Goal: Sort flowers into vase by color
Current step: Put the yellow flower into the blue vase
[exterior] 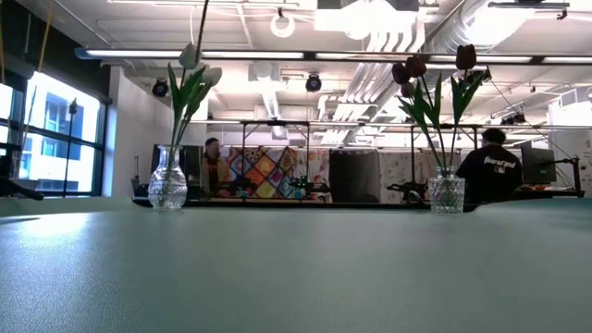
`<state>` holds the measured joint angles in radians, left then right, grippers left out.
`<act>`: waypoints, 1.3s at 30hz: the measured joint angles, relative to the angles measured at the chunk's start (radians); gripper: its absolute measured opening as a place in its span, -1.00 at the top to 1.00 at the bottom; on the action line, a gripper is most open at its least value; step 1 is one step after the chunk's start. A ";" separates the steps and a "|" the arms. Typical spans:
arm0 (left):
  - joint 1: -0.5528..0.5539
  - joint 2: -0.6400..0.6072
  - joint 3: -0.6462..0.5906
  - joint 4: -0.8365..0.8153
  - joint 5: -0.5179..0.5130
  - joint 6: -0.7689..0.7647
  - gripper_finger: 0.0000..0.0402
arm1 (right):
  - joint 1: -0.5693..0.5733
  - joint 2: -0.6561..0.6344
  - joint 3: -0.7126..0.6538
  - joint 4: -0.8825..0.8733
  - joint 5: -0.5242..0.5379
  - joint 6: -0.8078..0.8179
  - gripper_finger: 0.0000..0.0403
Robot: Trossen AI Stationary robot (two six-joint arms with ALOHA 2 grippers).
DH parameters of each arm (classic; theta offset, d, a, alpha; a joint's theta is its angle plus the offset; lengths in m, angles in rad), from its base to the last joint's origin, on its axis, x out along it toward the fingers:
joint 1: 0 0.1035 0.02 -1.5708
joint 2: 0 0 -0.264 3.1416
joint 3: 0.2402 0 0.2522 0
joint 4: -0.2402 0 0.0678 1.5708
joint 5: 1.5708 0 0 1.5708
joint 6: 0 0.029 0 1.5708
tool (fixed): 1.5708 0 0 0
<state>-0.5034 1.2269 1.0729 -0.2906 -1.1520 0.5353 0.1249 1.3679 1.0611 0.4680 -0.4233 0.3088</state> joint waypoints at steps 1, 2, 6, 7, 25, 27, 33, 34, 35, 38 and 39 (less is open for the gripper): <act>0.000 -0.028 0.000 -0.004 0.038 -0.069 1.00 | 0.014 -0.033 0.000 -0.015 0.016 -0.037 -0.46; -0.001 -0.055 0.000 -0.004 0.074 -0.134 1.00 | 0.028 -0.066 0.000 -0.028 0.041 -0.078 -0.46; -0.001 -0.171 0.001 -0.022 0.176 -0.316 1.00 | 0.101 -0.179 0.000 -0.122 0.226 -0.220 -0.47; -0.002 -0.202 0.001 -0.029 0.201 -0.359 1.00 | 0.117 -0.196 0.000 -0.153 0.278 -0.245 -0.47; -0.191 -0.717 0.000 -0.575 0.336 -0.986 1.00 | 0.245 -0.163 -0.325 0.068 0.571 -0.164 -0.47; -0.194 -0.762 0.000 -0.585 0.380 -0.987 1.00 | 0.243 -0.163 -0.349 0.081 0.585 -0.142 -0.47; -0.193 -0.857 -0.020 -0.634 0.570 -1.015 1.00 | 0.243 -0.163 -0.392 0.065 0.661 -0.074 -0.47; -0.193 -0.869 -0.047 -0.635 0.600 -1.030 1.00 | 0.246 -0.163 -0.392 0.056 0.667 -0.065 -0.47; -0.193 -0.879 -0.081 -0.634 0.625 -1.043 1.00 | 0.251 -0.163 -0.392 0.046 0.671 -0.053 -0.47; -0.193 -0.906 -0.187 -0.635 0.669 -1.087 1.00 | 0.273 -0.163 -0.392 0.028 0.703 -0.037 -0.47; -0.193 -0.915 -0.220 -0.631 0.677 -1.100 1.00 | 0.282 -0.163 -0.392 0.028 0.721 -0.036 -0.47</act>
<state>-0.6968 0.3122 0.8526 -0.9212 -0.4751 -0.5645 0.4070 1.2053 0.6693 0.4957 0.2973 0.2726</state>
